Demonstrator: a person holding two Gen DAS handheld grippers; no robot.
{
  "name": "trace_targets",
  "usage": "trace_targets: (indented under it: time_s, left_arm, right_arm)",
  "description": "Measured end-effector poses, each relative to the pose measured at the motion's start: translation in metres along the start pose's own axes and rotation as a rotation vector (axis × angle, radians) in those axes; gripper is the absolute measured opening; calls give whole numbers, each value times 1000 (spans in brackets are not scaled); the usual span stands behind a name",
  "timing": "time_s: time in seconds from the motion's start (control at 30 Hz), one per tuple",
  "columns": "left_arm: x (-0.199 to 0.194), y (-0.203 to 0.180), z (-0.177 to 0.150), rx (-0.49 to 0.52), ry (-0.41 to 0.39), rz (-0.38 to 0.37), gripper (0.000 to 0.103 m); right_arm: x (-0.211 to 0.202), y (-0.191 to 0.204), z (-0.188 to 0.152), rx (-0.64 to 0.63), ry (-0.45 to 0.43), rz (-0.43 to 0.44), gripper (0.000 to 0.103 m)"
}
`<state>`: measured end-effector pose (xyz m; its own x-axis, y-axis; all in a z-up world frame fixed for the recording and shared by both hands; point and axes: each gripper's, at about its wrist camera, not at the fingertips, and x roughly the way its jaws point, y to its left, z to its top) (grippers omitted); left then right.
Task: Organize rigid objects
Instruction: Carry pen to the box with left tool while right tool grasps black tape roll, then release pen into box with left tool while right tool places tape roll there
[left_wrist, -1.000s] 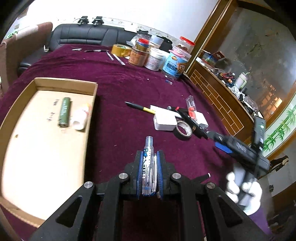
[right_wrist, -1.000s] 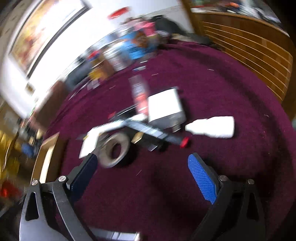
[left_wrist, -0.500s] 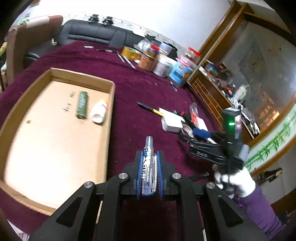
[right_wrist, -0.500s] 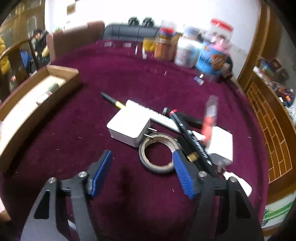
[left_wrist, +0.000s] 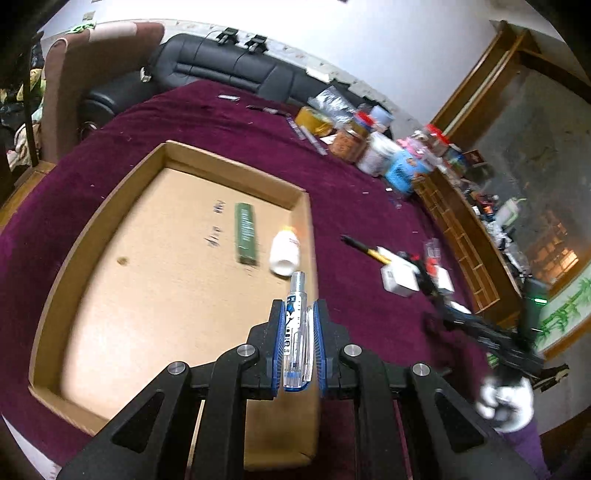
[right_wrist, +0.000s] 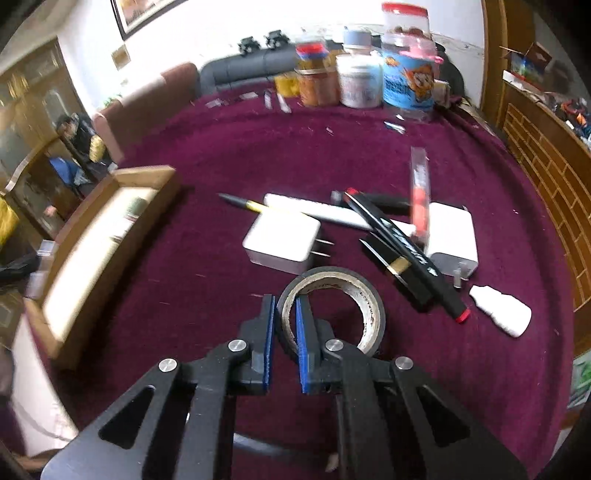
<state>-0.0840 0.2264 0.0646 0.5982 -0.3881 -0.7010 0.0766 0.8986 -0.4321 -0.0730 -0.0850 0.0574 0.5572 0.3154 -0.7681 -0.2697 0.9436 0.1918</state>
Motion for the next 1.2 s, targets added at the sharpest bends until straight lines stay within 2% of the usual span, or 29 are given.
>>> trace_targets:
  time_s: [0.13,0.33,0.5,0.6,0.63,0.73,0.9,0.97,1.07,1.2]
  left_arm:
    - [23,21,26,-5,27,63,12]
    - [73,56,65,-71,109,89,12]
    - [109,73,84,-116,148,90,12]
    - [117,79,84,-141,147,68,13]
    - [117,79,85,-140,152,60,15]
    - [110,85,84,-169,157,1,34]
    - [69,105,72,-225,92,-38,39]
    - [51,114,65,-255,61,-50,48]
    - [31,123,54,-273,31,-79,48]
    - [12,125,42,-268,6,-45,49]
  right_arm:
    - [-4,48,17,-46,-16,116,8]
    - [44,129,42,-132,34,222,8]
    - [85,175,64,-173,65,247,9]
    - [99,183,75,-169,76,252,9]
    - [104,186,79,-169,83,251,9]
    - [116,191,84,-176,98,226,9]
    - [134,194,95,-169,120,180,9]
    - [146,195,100,-159,136,165,8]
    - [163,194,107,-146,152,129,8]
    - [178,194,113,-150,156,57,8]
